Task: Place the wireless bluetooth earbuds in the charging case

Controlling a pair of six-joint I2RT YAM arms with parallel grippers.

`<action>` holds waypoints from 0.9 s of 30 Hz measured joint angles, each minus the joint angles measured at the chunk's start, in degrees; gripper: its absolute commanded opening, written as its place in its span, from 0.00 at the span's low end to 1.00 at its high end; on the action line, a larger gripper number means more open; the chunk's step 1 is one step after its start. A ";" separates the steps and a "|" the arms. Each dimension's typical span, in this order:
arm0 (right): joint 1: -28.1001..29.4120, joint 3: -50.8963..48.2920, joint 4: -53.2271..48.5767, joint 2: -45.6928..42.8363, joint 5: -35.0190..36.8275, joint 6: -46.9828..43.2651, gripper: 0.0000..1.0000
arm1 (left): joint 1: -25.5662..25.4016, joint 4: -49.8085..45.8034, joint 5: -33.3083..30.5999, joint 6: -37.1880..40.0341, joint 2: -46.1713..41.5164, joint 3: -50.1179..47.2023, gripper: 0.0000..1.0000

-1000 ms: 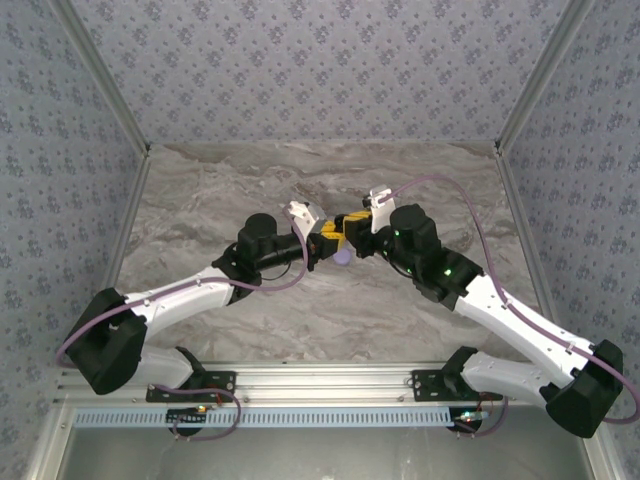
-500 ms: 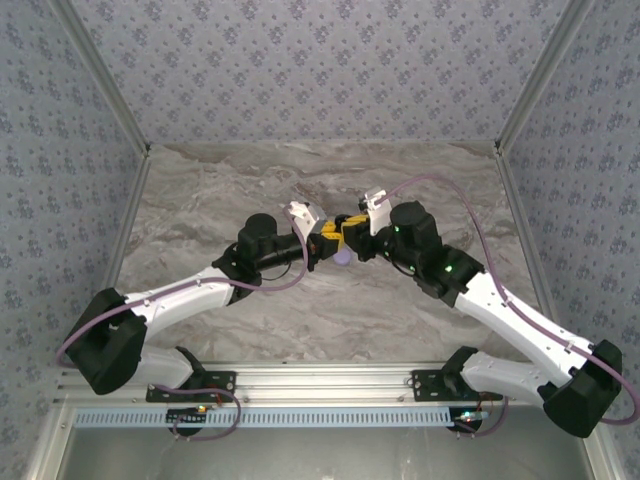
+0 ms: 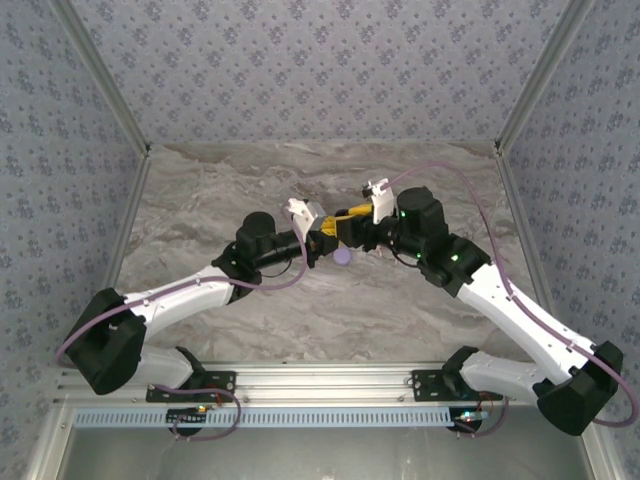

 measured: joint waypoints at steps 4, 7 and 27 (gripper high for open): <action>-1.77 3.48 -1.95 0.00 -0.37 1.01 0.68 | 0.00 0.48 -0.02 -0.02 0.00 0.00 0.00; -3.72 4.81 -2.60 -0.20 -1.64 2.08 0.68 | 0.00 0.72 -0.02 -0.22 0.00 0.00 0.00; -14.10 2.60 -12.37 -5.25 -20.70 7.30 0.73 | 0.00 6.71 0.26 -3.89 0.00 0.00 0.00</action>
